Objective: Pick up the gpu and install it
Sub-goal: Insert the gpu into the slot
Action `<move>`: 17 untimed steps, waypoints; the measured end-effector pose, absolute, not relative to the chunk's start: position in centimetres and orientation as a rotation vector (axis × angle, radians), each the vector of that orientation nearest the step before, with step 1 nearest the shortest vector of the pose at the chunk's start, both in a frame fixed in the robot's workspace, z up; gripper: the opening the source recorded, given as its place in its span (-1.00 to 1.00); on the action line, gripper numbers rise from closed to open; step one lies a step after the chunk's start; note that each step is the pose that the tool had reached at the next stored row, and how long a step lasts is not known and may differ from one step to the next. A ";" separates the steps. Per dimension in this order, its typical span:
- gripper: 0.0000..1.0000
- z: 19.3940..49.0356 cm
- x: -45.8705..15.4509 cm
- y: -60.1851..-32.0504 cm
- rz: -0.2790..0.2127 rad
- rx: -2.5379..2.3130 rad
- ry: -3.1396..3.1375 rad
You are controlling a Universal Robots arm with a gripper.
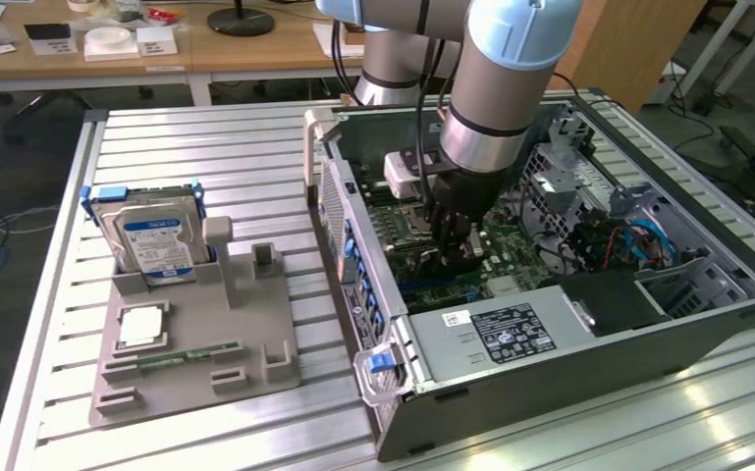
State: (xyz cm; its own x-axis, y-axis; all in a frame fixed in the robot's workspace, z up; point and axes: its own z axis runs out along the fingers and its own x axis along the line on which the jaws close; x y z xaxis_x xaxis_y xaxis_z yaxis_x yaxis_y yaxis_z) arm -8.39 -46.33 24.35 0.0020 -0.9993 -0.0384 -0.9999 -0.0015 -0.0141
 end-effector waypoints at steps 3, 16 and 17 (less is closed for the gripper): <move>-0.47 24.3 -8.4 -46.3 0.027 -2.197 2.193; -0.47 24.7 -8.4 -46.3 0.022 -2.199 2.195; -0.47 24.7 -8.4 -46.3 0.022 -2.199 2.195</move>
State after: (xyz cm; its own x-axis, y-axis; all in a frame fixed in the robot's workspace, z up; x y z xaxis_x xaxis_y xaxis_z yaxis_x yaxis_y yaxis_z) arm -8.39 -46.34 24.70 0.0020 -0.9994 -0.0344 -0.9999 -0.0015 -0.0142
